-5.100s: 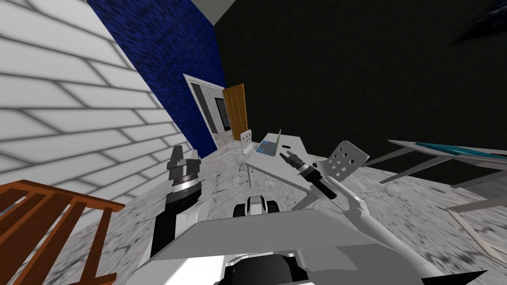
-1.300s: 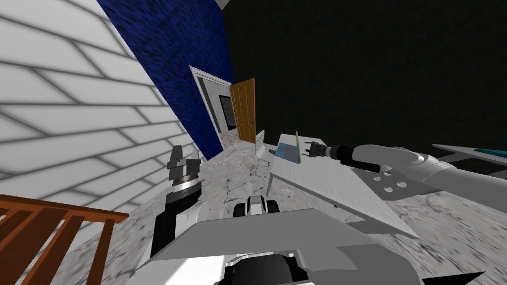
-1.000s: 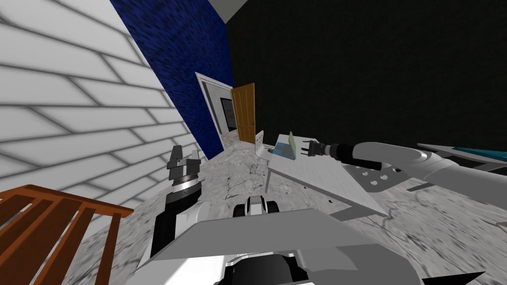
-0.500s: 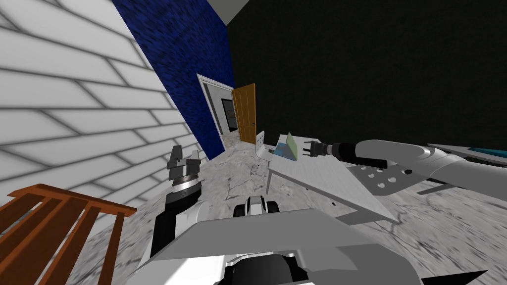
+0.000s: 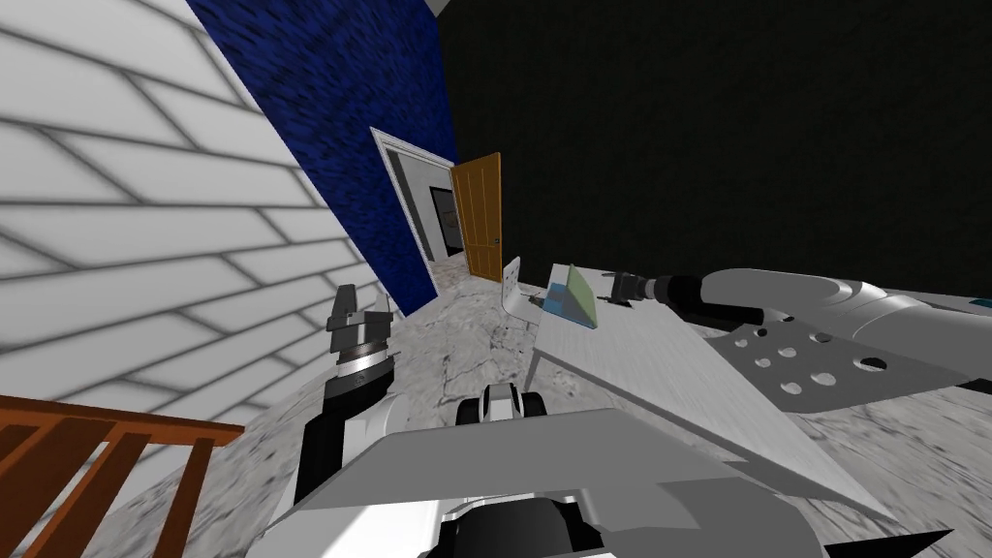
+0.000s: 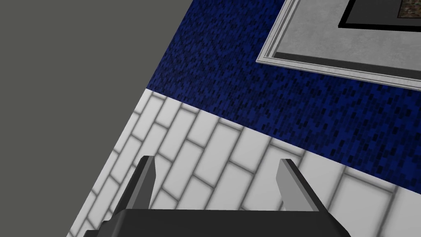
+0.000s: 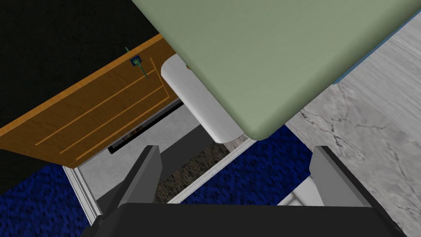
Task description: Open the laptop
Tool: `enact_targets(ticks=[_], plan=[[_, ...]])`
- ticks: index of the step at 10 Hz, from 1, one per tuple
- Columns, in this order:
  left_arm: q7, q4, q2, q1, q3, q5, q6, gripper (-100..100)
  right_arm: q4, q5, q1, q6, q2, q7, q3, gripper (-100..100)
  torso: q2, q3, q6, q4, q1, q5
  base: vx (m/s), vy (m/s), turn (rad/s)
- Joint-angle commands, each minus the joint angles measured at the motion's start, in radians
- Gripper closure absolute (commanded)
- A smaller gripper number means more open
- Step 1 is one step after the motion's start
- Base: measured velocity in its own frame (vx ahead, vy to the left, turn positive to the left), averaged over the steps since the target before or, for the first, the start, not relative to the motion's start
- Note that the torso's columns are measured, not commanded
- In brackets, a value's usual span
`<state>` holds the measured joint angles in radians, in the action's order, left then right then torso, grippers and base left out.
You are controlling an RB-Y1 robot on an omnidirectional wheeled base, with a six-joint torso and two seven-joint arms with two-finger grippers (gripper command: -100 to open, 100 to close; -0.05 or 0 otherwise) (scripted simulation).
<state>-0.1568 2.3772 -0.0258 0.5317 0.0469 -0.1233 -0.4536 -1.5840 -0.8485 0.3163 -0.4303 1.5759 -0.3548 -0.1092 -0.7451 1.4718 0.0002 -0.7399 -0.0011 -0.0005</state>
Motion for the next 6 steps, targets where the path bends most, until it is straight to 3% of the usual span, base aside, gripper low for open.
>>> enact_targets(ticks=[1, 3, 4, 6], plan=[[0.0, 0.0, 0.0, 0.0, 0.0, 0.0, 0.0, 0, 0.051, -0.001, -0.004, 0.009, -0.015, -0.003, 0.012, -100, -0.002, -0.002, -0.001, -0.001, 0.001, 0.0, -0.031, 0.002, 0.32], [0.0, 0.0, 0.0, 0.0, 0.0, 0.0, 0.0, 0, 0.064, -0.001, -0.019, 0.005, -0.016, -0.003, 0.021, -100, 0.003, 0.001, 0.001, 0.0, 0.001, 0.0, -0.04, 0.002, 0.123], [0.0, 0.0, 0.0, 0.0, 0.0, 0.0, 0.0, 0, 0.044, -0.001, -0.004, 0.008, -0.012, -0.003, 0.01, 100, 0.007, 0.004, 0.001, 0.002, 0.001, 0.001, 0.003, 0.001, -0.188], [0.0, 0.0, 0.0, 0.0, 0.0, 0.0, 0.0, 0, 0.0, 0.0, 0.0, 0.0, 0.0, 0.0, 0.0, 100, 0.01, 0.006, 0.0, 0.003, 0.001, 0.001, 0.034, 0.001, -0.288]])
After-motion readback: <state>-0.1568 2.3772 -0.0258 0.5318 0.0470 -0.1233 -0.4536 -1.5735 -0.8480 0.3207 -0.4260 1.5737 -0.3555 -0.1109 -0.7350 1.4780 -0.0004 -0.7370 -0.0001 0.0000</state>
